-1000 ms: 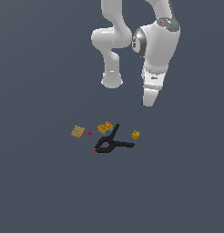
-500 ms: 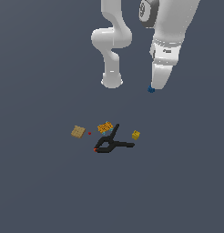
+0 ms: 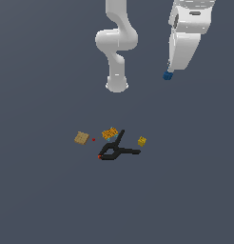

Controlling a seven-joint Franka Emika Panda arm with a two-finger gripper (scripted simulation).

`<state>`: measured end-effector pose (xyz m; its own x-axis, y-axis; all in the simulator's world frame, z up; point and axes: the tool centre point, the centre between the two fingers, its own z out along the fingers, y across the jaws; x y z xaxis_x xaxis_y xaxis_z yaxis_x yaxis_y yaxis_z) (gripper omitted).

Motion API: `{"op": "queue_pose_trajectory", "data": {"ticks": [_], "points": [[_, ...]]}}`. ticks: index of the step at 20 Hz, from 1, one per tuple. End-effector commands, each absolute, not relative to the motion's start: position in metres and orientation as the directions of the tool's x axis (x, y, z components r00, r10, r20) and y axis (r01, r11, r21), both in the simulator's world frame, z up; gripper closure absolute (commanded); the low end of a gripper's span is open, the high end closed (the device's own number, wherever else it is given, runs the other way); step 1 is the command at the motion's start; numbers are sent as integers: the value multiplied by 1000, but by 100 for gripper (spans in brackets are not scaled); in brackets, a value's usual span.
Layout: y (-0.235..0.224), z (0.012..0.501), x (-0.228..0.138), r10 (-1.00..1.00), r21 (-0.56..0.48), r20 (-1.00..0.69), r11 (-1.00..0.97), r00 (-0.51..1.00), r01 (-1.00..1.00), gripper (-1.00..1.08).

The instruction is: Pick up a designated object from a clutter of objects.

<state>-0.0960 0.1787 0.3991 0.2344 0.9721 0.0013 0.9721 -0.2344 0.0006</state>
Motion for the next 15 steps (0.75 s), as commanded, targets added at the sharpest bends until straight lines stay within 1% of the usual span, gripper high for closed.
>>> {"op": "queue_pose_trajectory", "data": {"ticks": [1,8,15], "points": [[180,414,-94,972,0,0,-235,235,972,108],[183,438,-89,972,0,0,-235,235,972,108],[184,441,-88,972,0,0,-235,235,972,108]]}}
